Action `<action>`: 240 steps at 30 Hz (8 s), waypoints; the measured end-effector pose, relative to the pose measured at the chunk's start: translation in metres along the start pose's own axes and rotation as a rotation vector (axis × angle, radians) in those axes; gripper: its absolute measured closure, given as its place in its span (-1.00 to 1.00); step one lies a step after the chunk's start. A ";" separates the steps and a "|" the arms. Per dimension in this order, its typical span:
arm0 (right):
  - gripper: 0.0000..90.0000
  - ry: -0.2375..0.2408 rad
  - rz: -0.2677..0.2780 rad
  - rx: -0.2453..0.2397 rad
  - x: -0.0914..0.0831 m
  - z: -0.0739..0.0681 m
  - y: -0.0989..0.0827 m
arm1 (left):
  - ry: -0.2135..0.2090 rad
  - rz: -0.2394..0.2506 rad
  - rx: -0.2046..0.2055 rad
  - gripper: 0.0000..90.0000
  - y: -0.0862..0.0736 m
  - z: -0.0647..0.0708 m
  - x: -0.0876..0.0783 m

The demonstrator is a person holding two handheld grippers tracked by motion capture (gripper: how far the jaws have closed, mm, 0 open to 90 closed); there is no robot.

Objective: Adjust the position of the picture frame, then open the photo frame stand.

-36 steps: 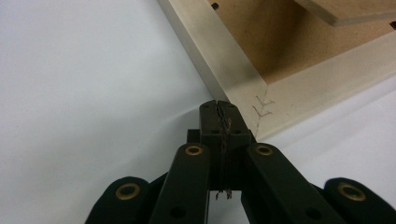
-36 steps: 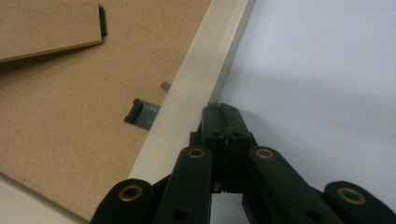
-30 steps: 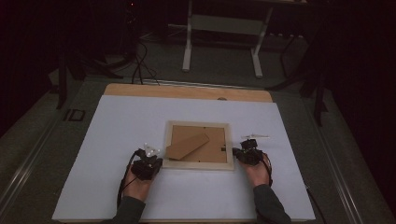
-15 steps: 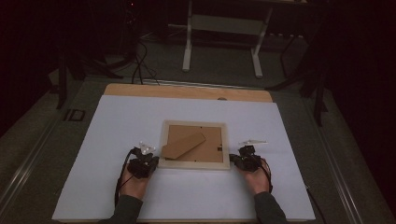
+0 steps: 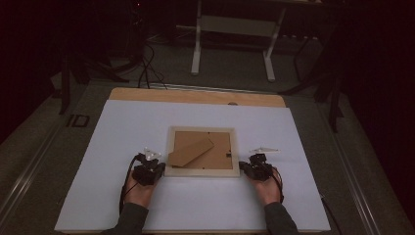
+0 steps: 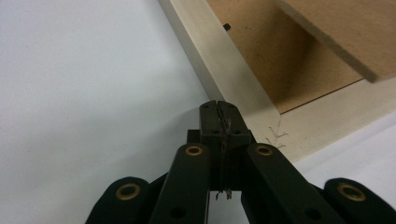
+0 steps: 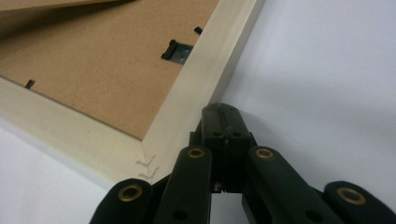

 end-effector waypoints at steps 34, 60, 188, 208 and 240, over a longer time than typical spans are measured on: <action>0.88 -0.011 0.098 -0.068 -0.031 0.013 0.010 | 0.028 0.081 -0.016 0.71 0.014 -0.015 -0.021; 0.63 0.002 0.102 -0.039 -0.032 0.018 0.009 | -0.077 0.186 -0.040 0.35 0.038 -0.020 -0.049; 0.20 0.056 0.081 -0.001 -0.033 0.029 0.004 | -0.430 -0.299 0.222 -0.21 0.070 0.038 0.051; 0.20 0.057 0.086 0.003 -0.034 0.028 0.005 | -0.380 -0.238 0.327 -0.22 0.070 0.044 0.046; 0.21 0.064 0.082 -0.049 -0.026 0.018 0.035 | -0.315 -0.119 0.424 -0.22 0.070 0.054 0.030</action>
Point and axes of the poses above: each handheld gripper's, and its own axes: x roughly forward along the jaws, y roughly out of its top, z roughly to its right, the point moved 5 cm from there along x, roughly forward along the jaws, and after that the axes turned 14 degrees about z, right-handed, at the moved point
